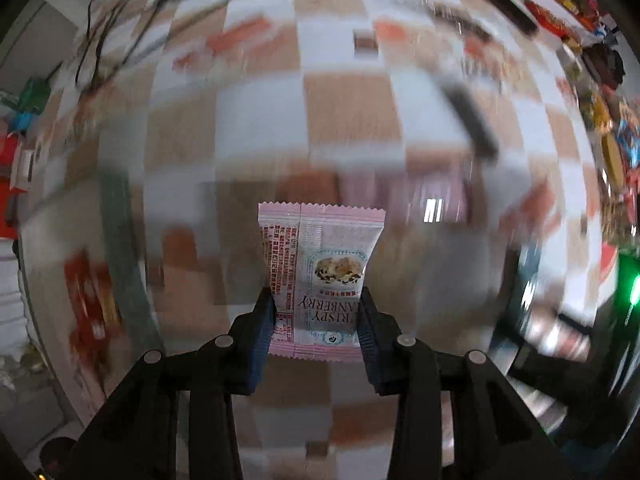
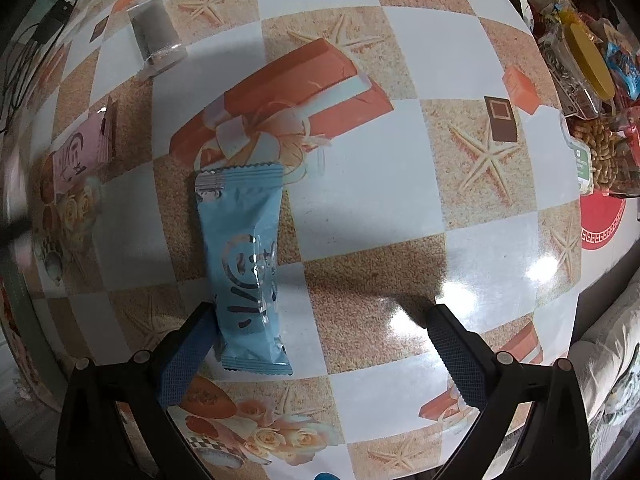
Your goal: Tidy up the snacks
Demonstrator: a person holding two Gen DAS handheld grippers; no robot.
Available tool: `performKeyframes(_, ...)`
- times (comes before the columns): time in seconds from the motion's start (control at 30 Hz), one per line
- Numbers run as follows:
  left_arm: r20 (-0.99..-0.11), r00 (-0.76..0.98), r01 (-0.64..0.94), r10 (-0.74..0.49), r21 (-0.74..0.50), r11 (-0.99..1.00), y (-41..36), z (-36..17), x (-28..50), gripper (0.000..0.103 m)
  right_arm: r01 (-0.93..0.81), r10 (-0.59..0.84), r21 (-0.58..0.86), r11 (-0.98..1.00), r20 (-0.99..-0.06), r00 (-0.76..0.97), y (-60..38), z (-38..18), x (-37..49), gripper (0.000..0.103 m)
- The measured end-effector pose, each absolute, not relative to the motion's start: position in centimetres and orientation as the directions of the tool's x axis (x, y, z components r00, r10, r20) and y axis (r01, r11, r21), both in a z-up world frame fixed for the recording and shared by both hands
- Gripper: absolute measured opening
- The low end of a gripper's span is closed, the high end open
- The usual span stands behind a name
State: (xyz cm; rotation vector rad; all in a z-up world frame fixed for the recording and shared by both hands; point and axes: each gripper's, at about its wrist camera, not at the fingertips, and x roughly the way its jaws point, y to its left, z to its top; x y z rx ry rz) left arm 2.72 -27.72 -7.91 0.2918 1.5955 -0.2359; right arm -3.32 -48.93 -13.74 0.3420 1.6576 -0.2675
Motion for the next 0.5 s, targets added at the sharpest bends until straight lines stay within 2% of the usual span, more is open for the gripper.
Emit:
performKeyframes(0.17, -0.991, -0.116, 0.340, 0.073, 0.029, 0.940, -25.3, -9.9, -1.5, 0.043, 0.374, 0.056, 0.024, 0.927, -0.996, -0.073, -48.6, -13.4, -3.9, 0.103)
performKeyframes(0.37, -0.991, -0.112, 0.335, 0.073, 0.032, 0.942, -23.5, -10.8, -2.5, 0.046, 0.370, 0.051, 0.024, 0.929, -0.997, -0.062, -48.4, -13.1, -4.3, 0.103)
performKeyframes(0.43, -0.991, -0.103, 0.345, 0.080, 0.040, 0.938, -23.4, -10.8, -2.5, 0.055, 0.368, 0.049, 0.024, 0.930, -0.997, -0.060, -48.4, -13.0, -4.4, 0.103)
performKeyframes(0.47, -0.991, -0.098, 0.349, 0.089, 0.050, 0.936, -24.1, -11.0, -2.5, 0.065, 0.367, 0.049, 0.024, 0.930, -0.997, -0.058, -48.4, -13.0, -4.3, 0.103)
performKeyframes(0.5, -0.991, -0.094, 0.353, 0.097, 0.058, 0.934, -24.2, -11.1, -2.4, 0.070, 0.366, 0.048, 0.024, 0.930, -0.997, -0.057, -48.4, -13.0, -4.4, 0.103)
